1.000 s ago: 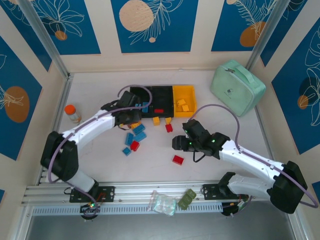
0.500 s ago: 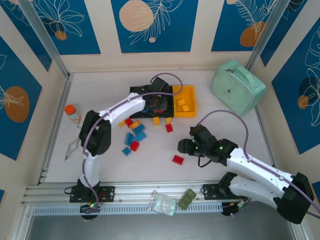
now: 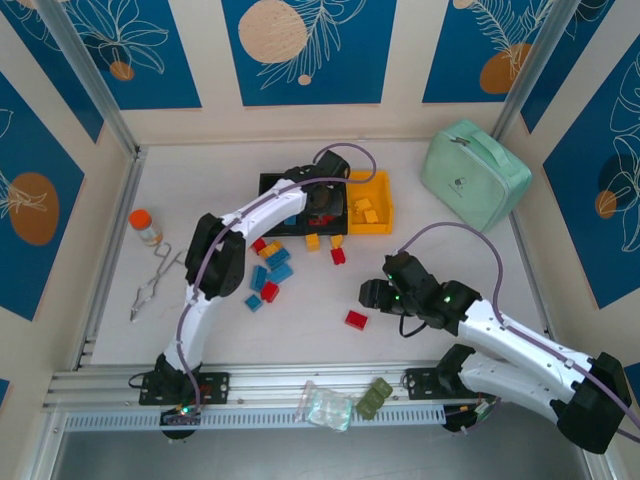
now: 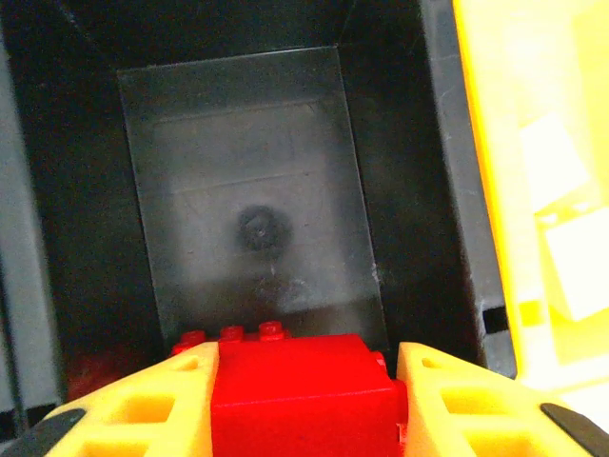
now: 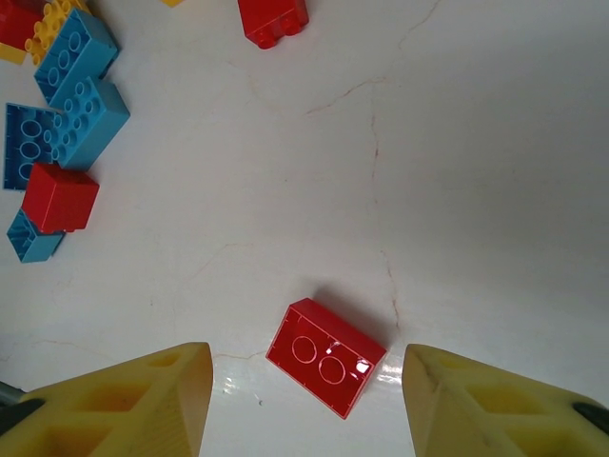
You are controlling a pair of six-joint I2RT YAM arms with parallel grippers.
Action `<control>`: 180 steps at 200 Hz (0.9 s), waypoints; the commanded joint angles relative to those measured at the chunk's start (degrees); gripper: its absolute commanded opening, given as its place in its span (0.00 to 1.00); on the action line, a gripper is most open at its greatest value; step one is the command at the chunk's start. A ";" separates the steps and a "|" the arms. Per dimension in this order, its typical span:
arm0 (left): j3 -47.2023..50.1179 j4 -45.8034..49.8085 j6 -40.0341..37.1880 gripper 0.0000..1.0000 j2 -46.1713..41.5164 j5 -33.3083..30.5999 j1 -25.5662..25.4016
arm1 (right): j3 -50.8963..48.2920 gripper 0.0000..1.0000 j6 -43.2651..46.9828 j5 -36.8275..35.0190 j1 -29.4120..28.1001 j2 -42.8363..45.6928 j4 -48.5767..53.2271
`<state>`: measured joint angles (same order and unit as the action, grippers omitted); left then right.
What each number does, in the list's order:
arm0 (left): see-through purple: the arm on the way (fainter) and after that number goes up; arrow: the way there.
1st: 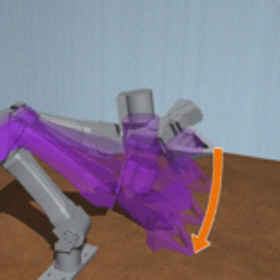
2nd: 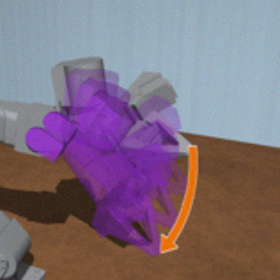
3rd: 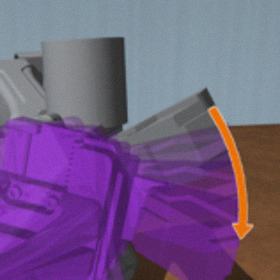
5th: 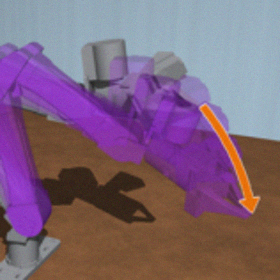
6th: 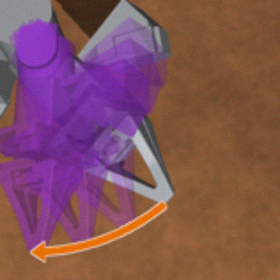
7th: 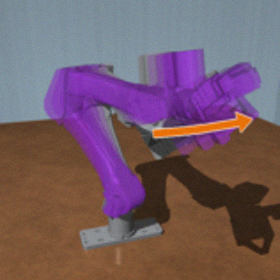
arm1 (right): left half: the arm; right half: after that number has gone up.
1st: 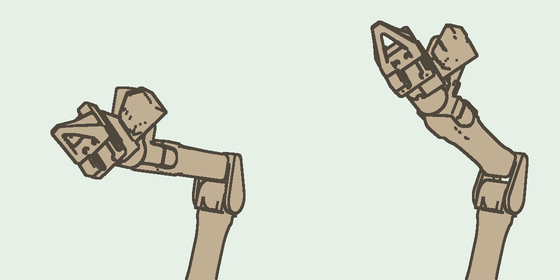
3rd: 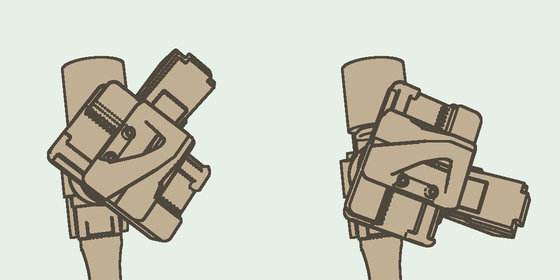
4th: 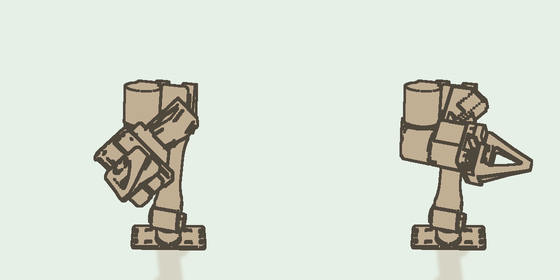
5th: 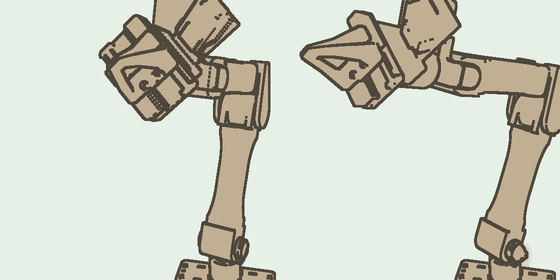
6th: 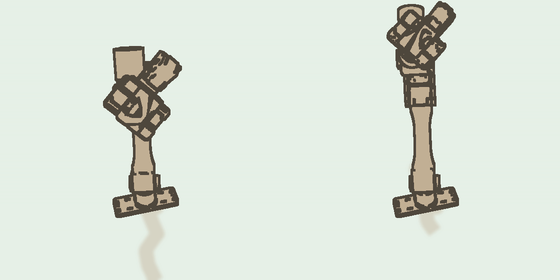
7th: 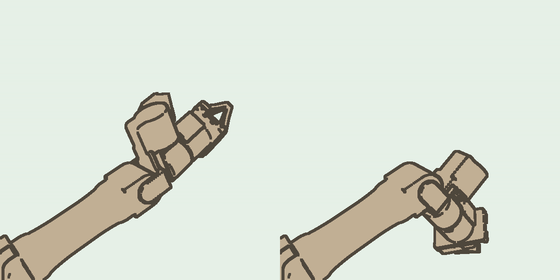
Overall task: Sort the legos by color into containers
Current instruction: Place the lego in the container.
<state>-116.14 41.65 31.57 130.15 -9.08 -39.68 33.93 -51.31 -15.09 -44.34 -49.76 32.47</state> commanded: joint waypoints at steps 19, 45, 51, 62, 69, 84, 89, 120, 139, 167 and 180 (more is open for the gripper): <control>-3.11 1.91 -0.33 0.37 1.97 -0.50 -0.43 | -0.89 0.55 -1.15 -1.86 -0.05 1.75 1.63; -3.07 2.27 -0.60 0.48 1.64 -0.85 -0.40 | -0.88 0.55 -1.02 -1.96 0.04 1.66 1.57; -3.13 2.38 -0.71 0.51 1.44 -0.92 -0.48 | -0.75 0.55 -0.99 -1.96 0.08 1.59 1.55; -2.88 2.44 -0.82 0.54 0.92 -1.09 -0.47 | -0.69 0.55 -0.90 -2.04 0.04 1.51 1.55; -2.69 2.32 -0.81 0.56 0.49 -1.03 -0.42 | -0.63 0.55 -0.78 -2.04 0.04 1.44 1.49; -2.26 2.05 -1.17 0.59 -0.52 -0.68 -0.57 | -0.48 0.55 -0.66 -2.05 0.13 1.35 1.46; -2.21 1.99 -1.24 0.59 -0.86 -0.60 -0.50 | -0.39 0.55 -0.70 -2.07 0.19 1.26 1.48; -0.31 1.31 -1.74 0.59 -4.27 0.26 -0.79 | -0.05 0.55 -0.33 -2.05 0.35 1.24 1.71; 3.17 -0.23 -2.20 0.59 -7.86 0.94 -1.07 | 0.26 0.55 0.03 -2.12 0.63 1.23 2.03; 9.70 -2.53 -2.70 0.59 -13.56 2.50 -1.11 | 0.91 0.56 0.75 -1.96 1.33 0.81 2.75; 13.43 -4.05 -3.02 0.59 -16.52 3.59 -1.10 | 1.37 0.56 0.83 -1.87 1.53 0.46 3.26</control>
<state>-107.70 40.25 30.30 120.07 -7.99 -40.16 33.95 -51.16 -16.32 -43.40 -48.97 33.69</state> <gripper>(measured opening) 0.591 0.557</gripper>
